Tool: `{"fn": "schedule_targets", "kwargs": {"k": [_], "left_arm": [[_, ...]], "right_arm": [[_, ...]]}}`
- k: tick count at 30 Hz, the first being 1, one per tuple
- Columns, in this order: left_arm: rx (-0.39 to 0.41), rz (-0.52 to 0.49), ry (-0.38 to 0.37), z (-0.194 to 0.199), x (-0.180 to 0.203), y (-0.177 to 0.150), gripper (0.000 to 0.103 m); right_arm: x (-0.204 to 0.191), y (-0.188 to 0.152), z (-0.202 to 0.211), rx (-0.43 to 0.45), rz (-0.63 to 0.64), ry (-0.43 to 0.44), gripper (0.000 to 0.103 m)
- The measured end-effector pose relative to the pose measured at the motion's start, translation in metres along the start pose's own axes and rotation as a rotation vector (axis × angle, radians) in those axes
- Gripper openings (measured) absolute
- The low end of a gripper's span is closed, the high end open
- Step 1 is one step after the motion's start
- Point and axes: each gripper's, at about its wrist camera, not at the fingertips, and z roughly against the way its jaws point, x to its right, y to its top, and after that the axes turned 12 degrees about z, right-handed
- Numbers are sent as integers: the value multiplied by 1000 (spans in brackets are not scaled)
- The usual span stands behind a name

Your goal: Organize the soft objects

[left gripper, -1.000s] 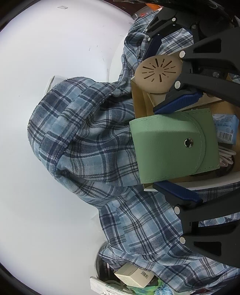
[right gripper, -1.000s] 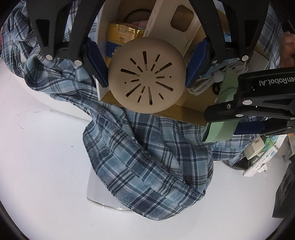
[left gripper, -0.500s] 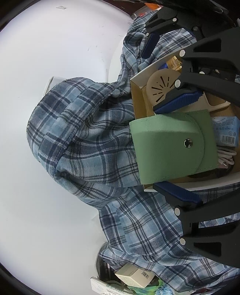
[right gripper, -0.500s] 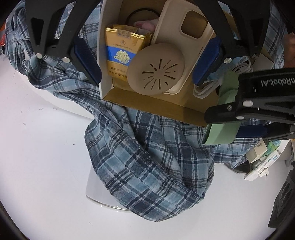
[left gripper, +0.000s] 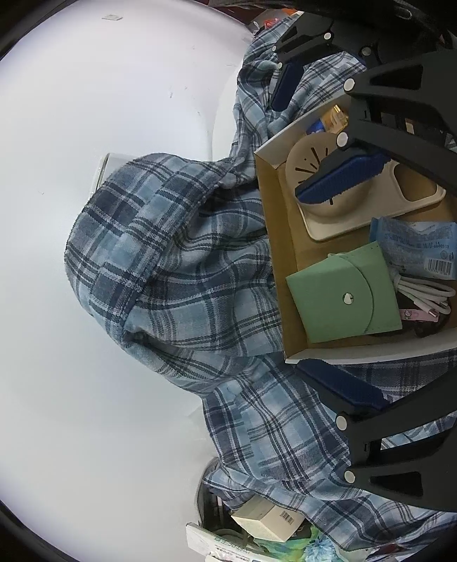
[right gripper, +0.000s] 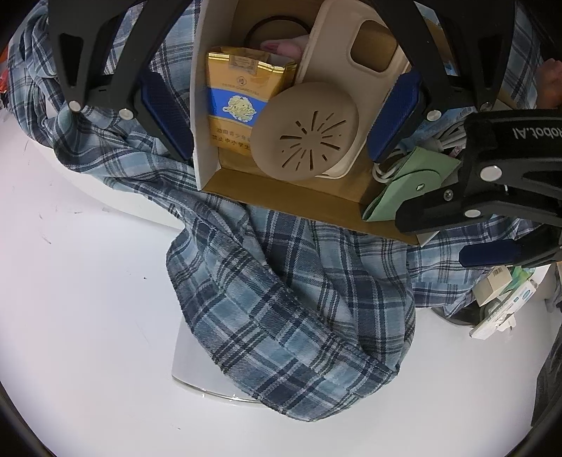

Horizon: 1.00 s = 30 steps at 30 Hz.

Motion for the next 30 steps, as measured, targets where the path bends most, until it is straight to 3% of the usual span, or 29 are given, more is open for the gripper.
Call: {"fn": "schedule_targets", "kwargs": {"k": [5, 12, 17, 27, 29, 30], "left_arm": [[16, 16, -6, 6, 0, 4, 92], [113, 43, -28, 44, -1, 20, 92], [190, 56, -53, 81, 2, 31, 92], [353, 3, -74, 186, 7, 22, 92], [377, 1, -85, 206, 7, 18, 94], [395, -3, -86, 217, 7, 16, 103]], "right_arm": [[3, 1, 1, 7, 7, -26, 98], [31, 6, 19, 45, -80, -38, 98], [56, 15, 64, 131, -160, -56, 98], [68, 23, 172, 310, -157, -138, 99], [65, 21, 193, 341, -144, -146, 101], [62, 19, 205, 359, -140, -148, 102]]}}
